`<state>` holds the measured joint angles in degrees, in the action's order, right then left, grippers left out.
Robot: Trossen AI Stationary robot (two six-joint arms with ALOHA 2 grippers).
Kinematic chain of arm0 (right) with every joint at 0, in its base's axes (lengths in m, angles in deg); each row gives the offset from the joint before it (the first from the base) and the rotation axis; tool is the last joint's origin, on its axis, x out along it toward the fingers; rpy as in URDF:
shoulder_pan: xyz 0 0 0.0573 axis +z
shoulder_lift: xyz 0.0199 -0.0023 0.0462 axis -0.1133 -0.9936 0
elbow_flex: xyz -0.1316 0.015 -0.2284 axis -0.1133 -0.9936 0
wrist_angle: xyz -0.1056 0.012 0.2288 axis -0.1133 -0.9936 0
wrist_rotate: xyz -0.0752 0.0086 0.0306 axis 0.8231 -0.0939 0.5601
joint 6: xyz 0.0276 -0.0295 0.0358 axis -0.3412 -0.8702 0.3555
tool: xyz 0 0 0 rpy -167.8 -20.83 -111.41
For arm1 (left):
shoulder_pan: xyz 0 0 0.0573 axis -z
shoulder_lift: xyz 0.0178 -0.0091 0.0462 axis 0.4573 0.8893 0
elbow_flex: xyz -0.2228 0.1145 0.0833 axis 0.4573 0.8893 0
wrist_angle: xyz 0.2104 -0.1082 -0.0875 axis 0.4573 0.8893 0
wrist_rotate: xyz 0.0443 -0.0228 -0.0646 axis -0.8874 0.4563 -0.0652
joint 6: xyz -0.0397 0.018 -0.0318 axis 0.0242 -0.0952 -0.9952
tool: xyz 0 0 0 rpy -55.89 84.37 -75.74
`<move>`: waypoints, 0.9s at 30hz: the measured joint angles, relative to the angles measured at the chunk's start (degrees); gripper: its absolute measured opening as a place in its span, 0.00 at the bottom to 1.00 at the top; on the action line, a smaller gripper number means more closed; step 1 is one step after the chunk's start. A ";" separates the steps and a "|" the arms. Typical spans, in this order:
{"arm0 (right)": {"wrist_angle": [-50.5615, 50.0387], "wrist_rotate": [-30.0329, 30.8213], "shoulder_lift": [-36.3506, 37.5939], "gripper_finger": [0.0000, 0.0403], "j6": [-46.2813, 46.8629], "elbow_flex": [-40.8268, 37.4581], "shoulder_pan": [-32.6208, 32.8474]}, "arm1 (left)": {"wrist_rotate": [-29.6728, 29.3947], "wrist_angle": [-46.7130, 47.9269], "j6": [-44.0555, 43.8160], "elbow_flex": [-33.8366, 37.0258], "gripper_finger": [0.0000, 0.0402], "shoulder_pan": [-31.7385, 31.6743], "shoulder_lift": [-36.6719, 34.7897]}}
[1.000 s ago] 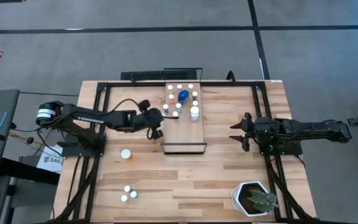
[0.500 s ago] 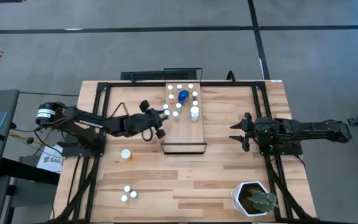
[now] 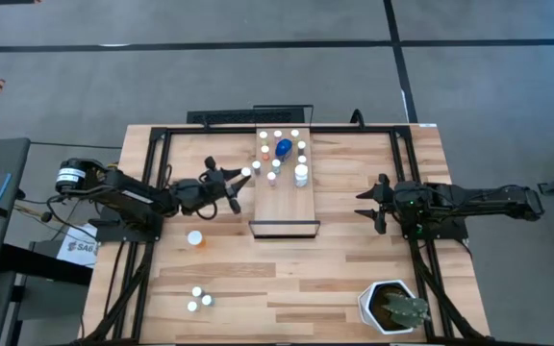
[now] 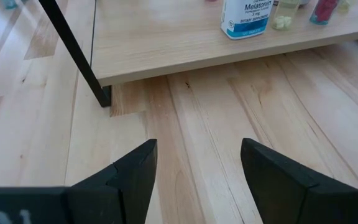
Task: Pick and place medicine bottles onto shelf by color
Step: Put the yellow pill bottle on the shelf
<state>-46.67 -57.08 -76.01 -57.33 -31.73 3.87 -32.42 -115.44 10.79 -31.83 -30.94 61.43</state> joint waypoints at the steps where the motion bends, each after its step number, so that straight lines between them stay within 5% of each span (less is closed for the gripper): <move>1: 0.00 0.00 0.01 0.63 0.00 0.00 -0.01 | 0.55 -0.53 -0.12 0.00 0.23 -0.16 0.00; 6: 0.00 -0.01 0.00 0.63 0.00 0.00 -0.01 | 2.40 -6.48 -0.11 0.00 0.23 -0.50 3.42; 13: 0.00 -0.02 0.01 0.63 0.00 0.00 -0.01 | 2.42 -25.87 -0.11 0.00 0.23 -0.50 17.38; 27: -0.02 -0.02 0.00 0.63 0.00 0.00 -0.02 | 7.43 -26.49 -6.06 -3.82 0.23 -3.80 26.55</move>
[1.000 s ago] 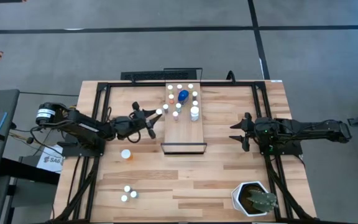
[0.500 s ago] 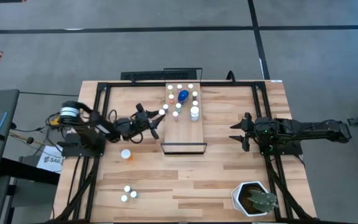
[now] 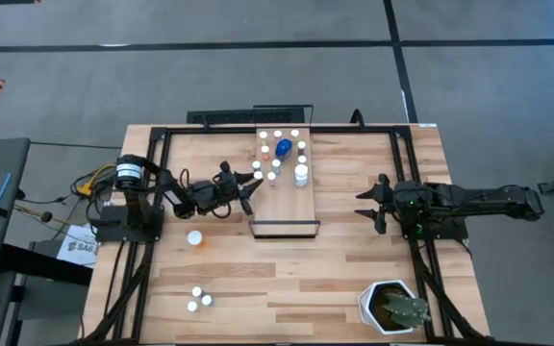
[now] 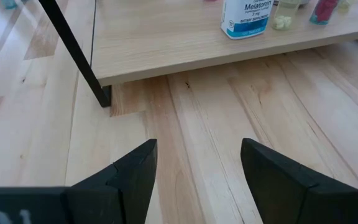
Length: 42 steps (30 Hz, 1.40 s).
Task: Pick and place medicine bottles onto shelf by color
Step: Put the yellow pill bottle on the shelf
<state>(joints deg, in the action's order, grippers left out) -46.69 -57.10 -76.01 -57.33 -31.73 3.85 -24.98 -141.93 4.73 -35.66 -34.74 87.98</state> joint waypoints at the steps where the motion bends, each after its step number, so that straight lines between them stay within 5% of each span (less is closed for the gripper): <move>1: 0.02 0.00 0.00 0.63 0.00 0.00 0.02 | 0.01 0.03 -0.32 0.18 0.23 0.02 0.42; 42: 0.02 0.02 0.00 0.63 0.00 0.00 0.01 | -3.40 2.99 1.17 -2.52 0.23 0.82 3.51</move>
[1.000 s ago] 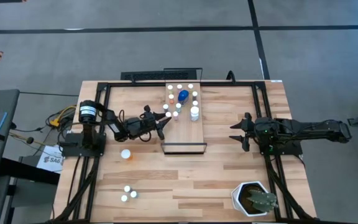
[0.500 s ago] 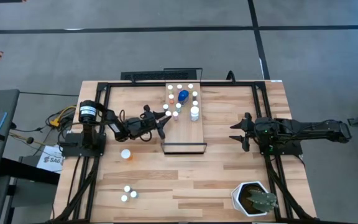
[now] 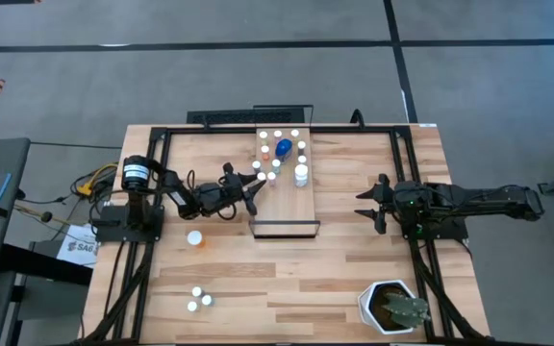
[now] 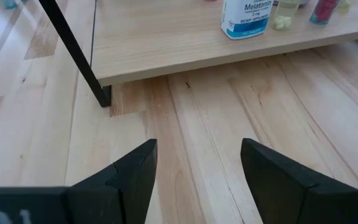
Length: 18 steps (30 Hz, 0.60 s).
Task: Pick and place medicine bottles onto shelf by color
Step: Put the yellow pill bottle on the shelf
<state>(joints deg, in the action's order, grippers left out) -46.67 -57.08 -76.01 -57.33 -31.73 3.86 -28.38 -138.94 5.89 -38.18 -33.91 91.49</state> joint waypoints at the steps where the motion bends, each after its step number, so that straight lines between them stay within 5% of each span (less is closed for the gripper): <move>1: 0.00 -0.02 0.00 0.63 0.00 0.00 0.01 | 0.09 -0.08 0.00 -0.02 0.23 -0.02 0.00; 18: 0.00 0.00 0.02 0.63 0.00 0.00 -0.01 | -1.94 -3.05 -3.89 -1.75 0.23 0.48 6.18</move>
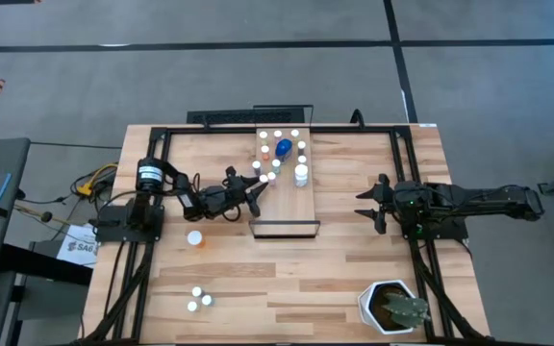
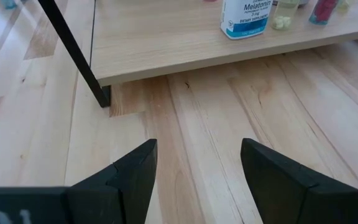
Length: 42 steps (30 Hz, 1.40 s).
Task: Pick and place medicine bottles onto shelf by color
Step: Put the yellow pill bottle on the shelf
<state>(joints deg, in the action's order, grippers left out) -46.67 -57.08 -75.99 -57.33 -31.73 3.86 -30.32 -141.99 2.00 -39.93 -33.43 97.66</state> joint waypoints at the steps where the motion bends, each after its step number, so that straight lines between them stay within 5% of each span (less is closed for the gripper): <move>1: -0.01 0.00 0.01 0.63 0.00 0.00 0.00 | -0.03 0.19 -0.11 -0.26 0.23 0.00 0.30; 42: 0.00 -0.01 0.00 0.63 0.00 0.00 0.00 | -1.30 1.85 1.25 -0.80 0.23 -0.13 0.29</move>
<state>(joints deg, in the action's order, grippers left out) -46.67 -57.09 -75.99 -57.33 -31.73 3.85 -31.62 -140.13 3.25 -40.73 -33.56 97.96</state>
